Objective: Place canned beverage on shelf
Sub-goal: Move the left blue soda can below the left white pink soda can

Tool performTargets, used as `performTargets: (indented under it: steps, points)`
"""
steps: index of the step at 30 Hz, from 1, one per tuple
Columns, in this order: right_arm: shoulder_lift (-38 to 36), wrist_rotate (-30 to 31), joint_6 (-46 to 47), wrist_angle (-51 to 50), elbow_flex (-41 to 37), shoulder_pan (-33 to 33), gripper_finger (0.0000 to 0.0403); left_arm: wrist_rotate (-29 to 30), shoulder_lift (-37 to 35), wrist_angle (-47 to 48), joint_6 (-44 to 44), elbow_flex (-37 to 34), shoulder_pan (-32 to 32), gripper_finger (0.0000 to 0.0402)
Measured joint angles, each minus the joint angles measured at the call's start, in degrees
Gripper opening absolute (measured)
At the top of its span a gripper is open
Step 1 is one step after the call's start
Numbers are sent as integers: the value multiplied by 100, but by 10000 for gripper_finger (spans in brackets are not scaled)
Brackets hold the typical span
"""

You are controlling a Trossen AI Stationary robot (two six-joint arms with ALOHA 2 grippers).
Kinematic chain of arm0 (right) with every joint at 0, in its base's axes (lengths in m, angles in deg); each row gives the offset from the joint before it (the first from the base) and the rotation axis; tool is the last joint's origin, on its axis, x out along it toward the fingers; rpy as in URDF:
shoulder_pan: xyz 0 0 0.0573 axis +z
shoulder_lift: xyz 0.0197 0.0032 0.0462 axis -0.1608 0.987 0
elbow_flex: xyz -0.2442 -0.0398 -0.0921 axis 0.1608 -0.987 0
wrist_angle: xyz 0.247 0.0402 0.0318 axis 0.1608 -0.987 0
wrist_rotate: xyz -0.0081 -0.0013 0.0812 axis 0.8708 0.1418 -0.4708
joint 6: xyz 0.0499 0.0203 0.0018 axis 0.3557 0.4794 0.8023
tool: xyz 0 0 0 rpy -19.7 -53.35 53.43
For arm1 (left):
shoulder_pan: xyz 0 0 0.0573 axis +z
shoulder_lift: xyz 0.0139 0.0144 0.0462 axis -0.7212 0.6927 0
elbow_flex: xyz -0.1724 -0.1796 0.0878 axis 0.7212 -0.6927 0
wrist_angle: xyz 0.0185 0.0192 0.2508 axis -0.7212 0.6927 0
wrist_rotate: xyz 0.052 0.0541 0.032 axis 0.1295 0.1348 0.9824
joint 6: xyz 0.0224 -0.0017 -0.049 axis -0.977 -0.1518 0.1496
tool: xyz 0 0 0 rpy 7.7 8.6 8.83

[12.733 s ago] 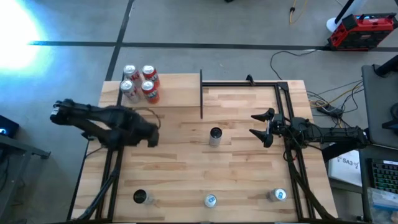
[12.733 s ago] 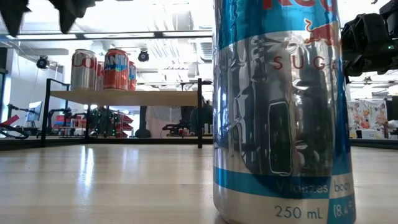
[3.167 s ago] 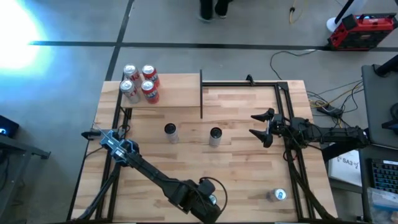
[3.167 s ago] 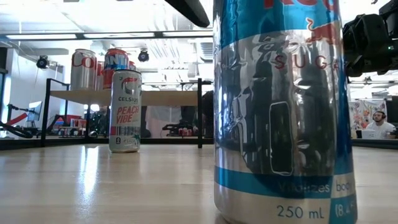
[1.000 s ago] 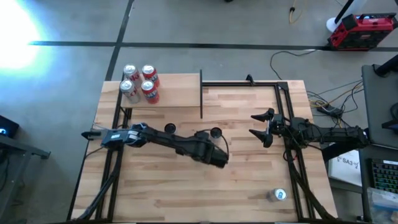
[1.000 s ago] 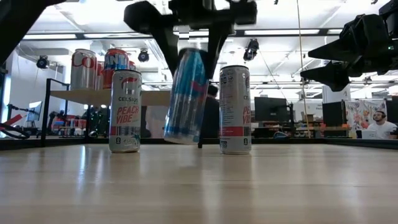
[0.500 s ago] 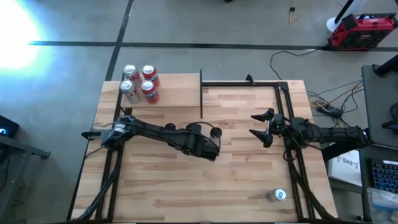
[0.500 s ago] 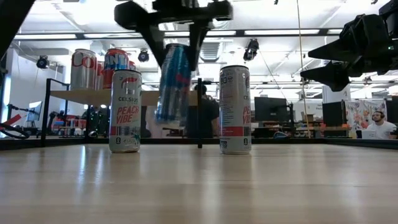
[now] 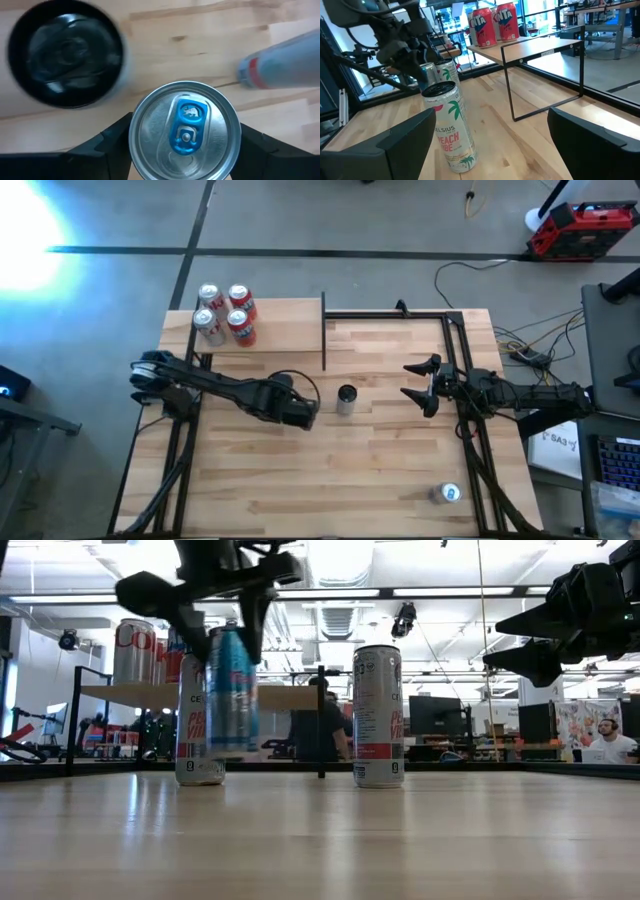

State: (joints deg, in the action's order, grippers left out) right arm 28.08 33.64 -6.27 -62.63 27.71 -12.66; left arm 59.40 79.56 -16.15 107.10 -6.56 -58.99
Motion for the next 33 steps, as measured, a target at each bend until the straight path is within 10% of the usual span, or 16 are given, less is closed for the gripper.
performTargets:
  steps: [33]
  points:
    - [0, 0, 0, -3, -1, 1, 368, -666, -74, -75, 566, -486, -59, 278]
